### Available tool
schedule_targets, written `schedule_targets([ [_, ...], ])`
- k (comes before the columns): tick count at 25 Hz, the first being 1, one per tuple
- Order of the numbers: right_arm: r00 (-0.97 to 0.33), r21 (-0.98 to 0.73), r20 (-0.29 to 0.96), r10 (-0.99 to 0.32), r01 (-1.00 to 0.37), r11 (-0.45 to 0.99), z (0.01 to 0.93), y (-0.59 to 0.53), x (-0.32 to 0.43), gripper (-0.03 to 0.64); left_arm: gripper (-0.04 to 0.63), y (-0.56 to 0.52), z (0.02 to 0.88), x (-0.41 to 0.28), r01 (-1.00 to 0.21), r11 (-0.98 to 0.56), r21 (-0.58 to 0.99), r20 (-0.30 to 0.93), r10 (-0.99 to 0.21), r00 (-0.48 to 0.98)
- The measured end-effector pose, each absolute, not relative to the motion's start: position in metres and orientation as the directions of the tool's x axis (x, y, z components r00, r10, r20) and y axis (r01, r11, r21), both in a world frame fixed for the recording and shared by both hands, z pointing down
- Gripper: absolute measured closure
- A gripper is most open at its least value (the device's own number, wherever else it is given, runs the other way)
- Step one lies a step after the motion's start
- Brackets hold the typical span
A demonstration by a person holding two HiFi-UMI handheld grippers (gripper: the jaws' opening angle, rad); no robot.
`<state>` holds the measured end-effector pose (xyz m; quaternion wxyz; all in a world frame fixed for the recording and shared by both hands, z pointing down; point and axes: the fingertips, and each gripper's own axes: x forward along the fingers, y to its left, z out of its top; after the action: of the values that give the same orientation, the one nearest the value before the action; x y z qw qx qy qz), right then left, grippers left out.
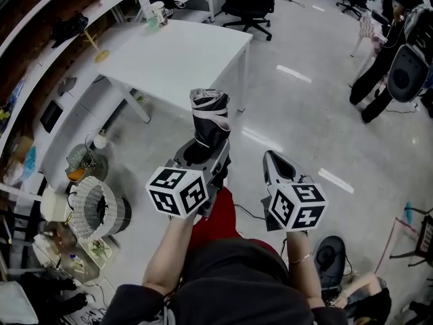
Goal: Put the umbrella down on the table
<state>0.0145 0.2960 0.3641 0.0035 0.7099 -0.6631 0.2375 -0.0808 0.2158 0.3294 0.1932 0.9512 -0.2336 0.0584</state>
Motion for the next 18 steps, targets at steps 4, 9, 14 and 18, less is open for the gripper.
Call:
schedule_targets([
  [4, 0.0, -0.32, 0.344, -0.939, -0.94, -0.117, 0.37, 0.261, 0.028, 0.598, 0.396, 0.182, 0.338, -0.065, -0.467, -0.818, 0.337, 0.209, -0.418, 0.884],
  [9, -0.006, -0.307, 0.34, -0.94, -0.946, -0.105, 0.366, 0.199, 0.047, 0.598, 0.396, 0.122, 0.345, -0.043, -0.465, -0.806, 0.367, 0.209, -0.415, 0.885],
  [14, -0.011, -0.32, 0.356, -0.934, -0.941, -0.111, 0.368, 0.137, 0.062, 0.598, 0.396, 0.059, 0.347, -0.029, -0.477, -0.797, 0.371, 0.226, -0.421, 0.878],
  [18, -0.022, -0.326, 0.358, -0.934, -0.94, -0.103, 0.368, 0.087, 0.071, 0.598, 0.395, 0.013, 0.349, -0.016, -0.48, -0.797, 0.366, 0.239, -0.418, 0.877],
])
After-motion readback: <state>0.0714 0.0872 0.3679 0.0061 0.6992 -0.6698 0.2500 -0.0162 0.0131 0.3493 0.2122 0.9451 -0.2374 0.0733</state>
